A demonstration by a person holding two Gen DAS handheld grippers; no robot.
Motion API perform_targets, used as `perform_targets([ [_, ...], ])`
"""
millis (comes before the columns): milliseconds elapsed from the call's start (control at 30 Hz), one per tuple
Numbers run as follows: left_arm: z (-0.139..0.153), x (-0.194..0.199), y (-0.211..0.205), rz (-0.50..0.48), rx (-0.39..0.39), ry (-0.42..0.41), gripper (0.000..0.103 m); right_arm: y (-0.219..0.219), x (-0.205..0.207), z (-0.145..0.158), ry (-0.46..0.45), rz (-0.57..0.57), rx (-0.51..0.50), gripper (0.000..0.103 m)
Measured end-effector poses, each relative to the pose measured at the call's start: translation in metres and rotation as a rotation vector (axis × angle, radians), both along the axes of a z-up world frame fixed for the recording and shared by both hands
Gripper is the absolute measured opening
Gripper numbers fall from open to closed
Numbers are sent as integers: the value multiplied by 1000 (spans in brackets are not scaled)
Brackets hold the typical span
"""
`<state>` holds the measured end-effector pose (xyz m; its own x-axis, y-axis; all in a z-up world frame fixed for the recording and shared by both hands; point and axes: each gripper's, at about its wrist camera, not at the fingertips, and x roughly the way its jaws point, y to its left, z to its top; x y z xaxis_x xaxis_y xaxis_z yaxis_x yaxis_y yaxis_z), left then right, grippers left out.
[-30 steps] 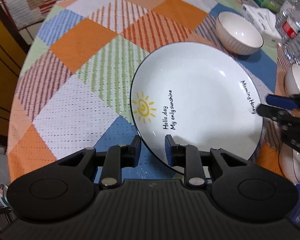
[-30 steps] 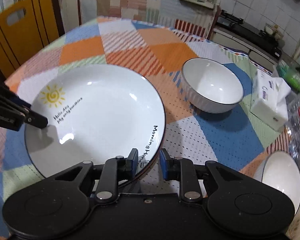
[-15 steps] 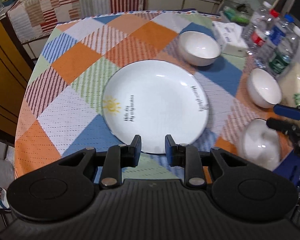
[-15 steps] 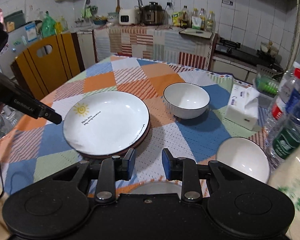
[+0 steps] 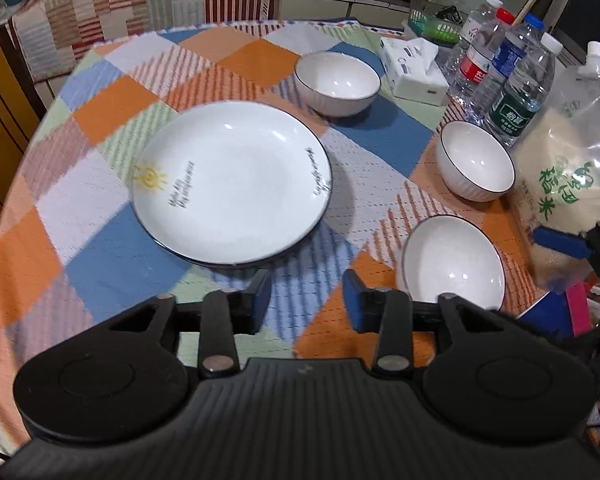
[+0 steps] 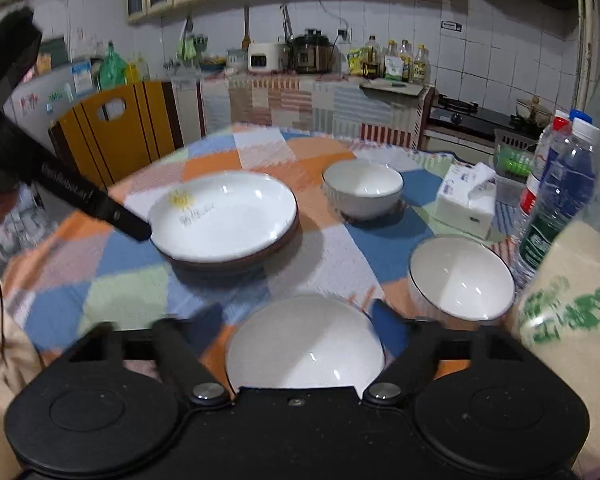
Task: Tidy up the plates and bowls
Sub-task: 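Move both grippers to a white bowl and grasp its rim, then lift the white bowl with both grippers, set it beside the plate stack, open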
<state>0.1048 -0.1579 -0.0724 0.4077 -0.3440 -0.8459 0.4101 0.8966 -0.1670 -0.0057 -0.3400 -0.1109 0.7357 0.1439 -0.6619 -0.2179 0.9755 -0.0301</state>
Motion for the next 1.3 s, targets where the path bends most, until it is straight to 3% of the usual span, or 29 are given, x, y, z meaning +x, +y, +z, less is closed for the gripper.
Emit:
perform_targets([
  [167,-26,-2,-15,32,-67,54,44,2,-10,-19,60,35,-51,96],
  [300,-39,-9,-23,37,-107,52,48,3,-11,-35,108,36,-86,96],
  [533,-58,-16,-41,14,-144,65,51,-2,4,-60,173,-1,-37,96],
  [800,-77,-11,-63,-6,-136,59,49,-5,22,-78,173,27,-16,98],
  [900,-83,-5,-64,-9,-153,86,40,-5,21,-82,160,35,-1,98],
  [967,-87,-1,-62,-10,-179,118,23,-5,22,-83,153,35,4,98],
  [1033,-89,1,-60,-17,-217,156,14,-4,21,-85,144,31,4,99],
  [1300,-74,3,-57,-109,-111,185,14,6,22,-78,159,63,6,99],
])
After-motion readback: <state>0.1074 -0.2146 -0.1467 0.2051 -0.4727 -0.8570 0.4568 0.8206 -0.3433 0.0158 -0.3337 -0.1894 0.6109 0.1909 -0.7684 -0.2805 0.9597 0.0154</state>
